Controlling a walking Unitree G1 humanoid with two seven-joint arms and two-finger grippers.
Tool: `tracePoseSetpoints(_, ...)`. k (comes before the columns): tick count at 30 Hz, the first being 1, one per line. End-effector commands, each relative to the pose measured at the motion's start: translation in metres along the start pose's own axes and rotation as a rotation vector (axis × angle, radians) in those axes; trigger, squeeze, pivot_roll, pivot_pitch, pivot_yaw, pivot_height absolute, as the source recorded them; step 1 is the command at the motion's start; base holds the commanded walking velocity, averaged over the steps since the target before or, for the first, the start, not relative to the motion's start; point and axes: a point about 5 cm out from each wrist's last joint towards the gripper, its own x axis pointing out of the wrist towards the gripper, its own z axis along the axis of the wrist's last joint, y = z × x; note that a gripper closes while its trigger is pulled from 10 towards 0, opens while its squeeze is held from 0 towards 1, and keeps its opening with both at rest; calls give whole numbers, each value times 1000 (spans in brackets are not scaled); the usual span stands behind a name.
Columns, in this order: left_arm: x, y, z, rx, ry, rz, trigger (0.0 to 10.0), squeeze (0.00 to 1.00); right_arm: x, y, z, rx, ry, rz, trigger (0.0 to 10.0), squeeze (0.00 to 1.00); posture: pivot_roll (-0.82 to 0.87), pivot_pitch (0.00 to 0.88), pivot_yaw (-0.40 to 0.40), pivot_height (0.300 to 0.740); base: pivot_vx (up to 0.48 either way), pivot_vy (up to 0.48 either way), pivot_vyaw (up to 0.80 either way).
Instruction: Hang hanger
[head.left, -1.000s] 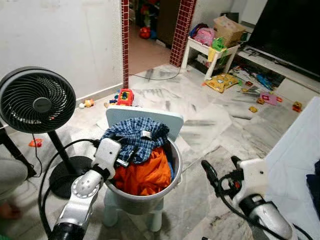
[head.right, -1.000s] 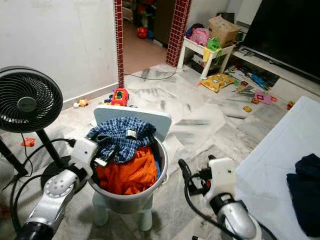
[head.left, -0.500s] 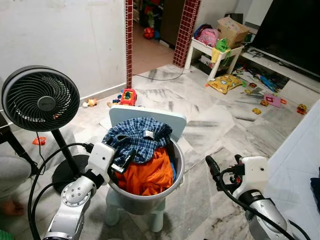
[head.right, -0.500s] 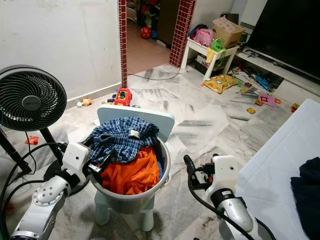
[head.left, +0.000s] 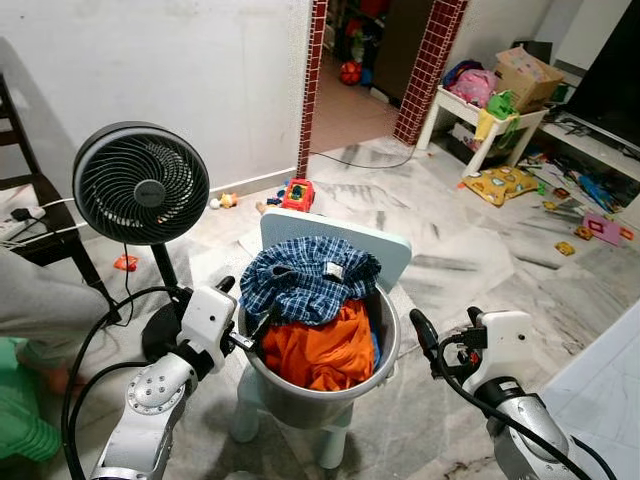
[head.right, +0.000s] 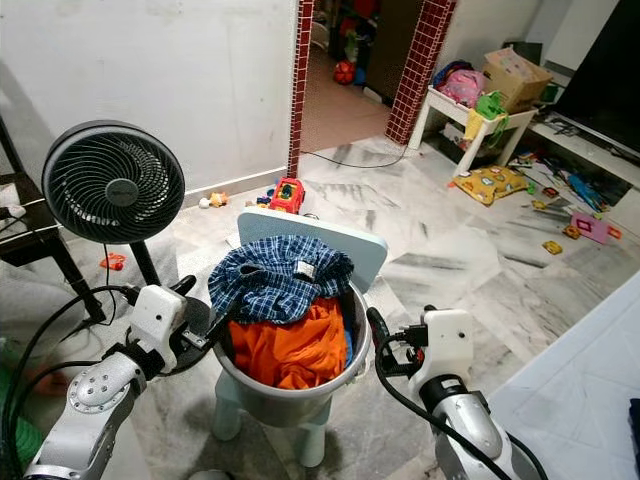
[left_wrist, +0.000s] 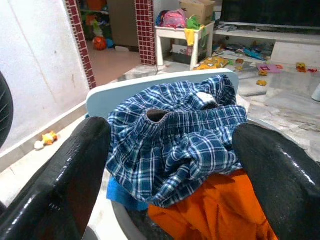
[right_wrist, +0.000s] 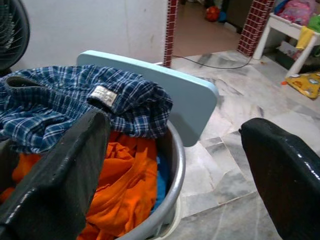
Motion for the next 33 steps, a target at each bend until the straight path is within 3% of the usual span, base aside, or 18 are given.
tracePoseSetpoints(1, 3, -3, 1, -7, 7, -9, 10000, 0, 0, -5, 1, 8, -4, -15, 10000, 0, 151, 0, -109, 740, 0, 0, 0)
tracePoseSetpoints(13, 7, 1, -2, -46, 64, 38, 10000, 0, 0, -6, -3, 13, 11, -21, 10000, 0, 148, 0, -109, 740, 0, 0, 0)
tracePoseSetpoints(33, 10, 0, -1, -34, 71, 19, 10000, 0, 0, -9, -2, 8, 12, -34, 10000, 0, 140, 0, -105, 740, 0, 255, 0)
